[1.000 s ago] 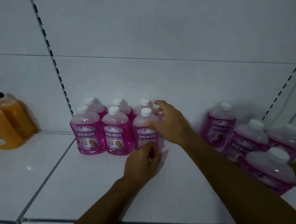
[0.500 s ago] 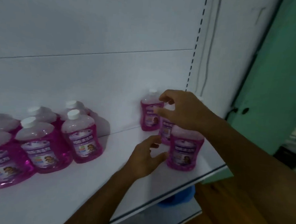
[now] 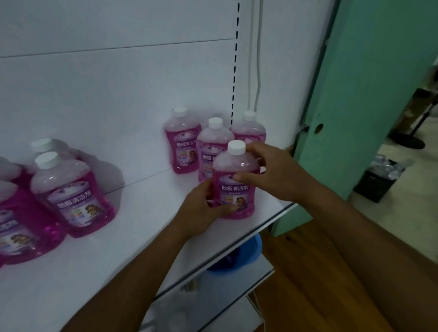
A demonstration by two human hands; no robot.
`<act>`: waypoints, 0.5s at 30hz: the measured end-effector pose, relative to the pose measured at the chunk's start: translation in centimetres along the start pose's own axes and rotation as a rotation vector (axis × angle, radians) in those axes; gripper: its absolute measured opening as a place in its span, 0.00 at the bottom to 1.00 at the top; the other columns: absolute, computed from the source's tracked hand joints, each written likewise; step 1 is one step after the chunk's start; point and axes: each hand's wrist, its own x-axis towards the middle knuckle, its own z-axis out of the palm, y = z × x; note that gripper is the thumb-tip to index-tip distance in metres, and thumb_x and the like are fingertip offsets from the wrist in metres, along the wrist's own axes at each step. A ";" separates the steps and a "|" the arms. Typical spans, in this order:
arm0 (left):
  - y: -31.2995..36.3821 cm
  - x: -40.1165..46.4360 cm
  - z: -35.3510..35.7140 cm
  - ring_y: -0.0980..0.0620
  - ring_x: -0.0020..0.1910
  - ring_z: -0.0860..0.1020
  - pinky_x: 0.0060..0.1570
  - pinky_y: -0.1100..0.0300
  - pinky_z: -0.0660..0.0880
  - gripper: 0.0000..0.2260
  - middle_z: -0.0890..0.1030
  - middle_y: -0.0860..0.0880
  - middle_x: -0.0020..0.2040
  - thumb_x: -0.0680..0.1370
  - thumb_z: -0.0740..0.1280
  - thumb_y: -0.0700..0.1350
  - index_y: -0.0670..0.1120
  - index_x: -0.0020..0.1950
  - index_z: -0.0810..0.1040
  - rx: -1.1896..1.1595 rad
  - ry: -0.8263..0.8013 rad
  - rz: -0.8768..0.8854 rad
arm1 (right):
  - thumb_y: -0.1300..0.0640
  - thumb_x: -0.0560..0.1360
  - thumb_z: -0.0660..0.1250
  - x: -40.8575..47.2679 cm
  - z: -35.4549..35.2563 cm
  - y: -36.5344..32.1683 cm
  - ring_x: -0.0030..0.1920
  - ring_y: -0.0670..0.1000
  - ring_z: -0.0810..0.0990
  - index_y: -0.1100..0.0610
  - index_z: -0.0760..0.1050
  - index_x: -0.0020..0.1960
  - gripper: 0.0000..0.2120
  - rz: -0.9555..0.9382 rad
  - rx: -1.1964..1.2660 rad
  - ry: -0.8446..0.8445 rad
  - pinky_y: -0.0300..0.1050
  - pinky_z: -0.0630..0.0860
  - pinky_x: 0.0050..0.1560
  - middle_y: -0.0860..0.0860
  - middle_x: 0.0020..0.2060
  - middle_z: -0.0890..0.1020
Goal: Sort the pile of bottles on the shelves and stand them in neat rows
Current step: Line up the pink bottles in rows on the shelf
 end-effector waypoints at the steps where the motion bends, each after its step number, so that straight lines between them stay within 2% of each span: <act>1: -0.1 0.0 0.0 0.55 0.53 0.81 0.52 0.59 0.79 0.27 0.82 0.52 0.56 0.68 0.78 0.44 0.47 0.64 0.73 -0.004 0.013 -0.008 | 0.40 0.68 0.73 0.0 0.2 0.0 0.55 0.51 0.79 0.53 0.69 0.68 0.33 -0.003 0.013 0.011 0.54 0.79 0.55 0.49 0.59 0.79; 4: -0.1 -0.1 -0.3 0.55 0.53 0.81 0.52 0.59 0.79 0.28 0.82 0.51 0.57 0.68 0.78 0.44 0.46 0.65 0.72 -0.007 0.053 -0.016 | 0.44 0.70 0.74 0.2 1.1 -0.4 0.58 0.50 0.78 0.52 0.67 0.70 0.33 -0.018 0.079 0.037 0.51 0.78 0.58 0.49 0.62 0.77; 7: -0.2 -0.5 -1.0 0.55 0.52 0.81 0.52 0.59 0.79 0.26 0.82 0.51 0.56 0.69 0.78 0.44 0.47 0.64 0.73 0.023 0.106 -0.024 | 0.47 0.70 0.75 0.6 2.2 -1.3 0.57 0.45 0.76 0.51 0.65 0.71 0.34 -0.064 0.082 0.038 0.39 0.74 0.56 0.49 0.63 0.77; 8: -0.3 -0.7 -1.5 0.55 0.52 0.81 0.52 0.59 0.79 0.25 0.82 0.51 0.56 0.69 0.77 0.45 0.47 0.64 0.74 0.041 0.127 -0.033 | 0.49 0.70 0.75 0.8 2.7 -1.6 0.57 0.45 0.76 0.52 0.65 0.71 0.34 -0.081 0.077 0.051 0.37 0.72 0.56 0.49 0.63 0.77; 11: -0.5 -1.8 -3.1 0.57 0.51 0.81 0.50 0.65 0.78 0.22 0.81 0.51 0.56 0.72 0.75 0.47 0.49 0.64 0.74 0.101 0.182 -0.037 | 0.50 0.70 0.75 2.0 4.2 -2.9 0.60 0.50 0.76 0.55 0.67 0.70 0.32 -0.134 0.058 0.081 0.45 0.73 0.59 0.52 0.62 0.77; 15: -0.6 -3.7 -5.5 0.67 0.47 0.78 0.43 0.77 0.72 0.21 0.79 0.56 0.56 0.76 0.69 0.52 0.49 0.67 0.71 0.217 0.294 -0.030 | 0.52 0.70 0.75 4.3 6.3 -5.2 0.59 0.52 0.77 0.56 0.68 0.69 0.31 -0.215 0.053 0.030 0.45 0.74 0.59 0.53 0.61 0.78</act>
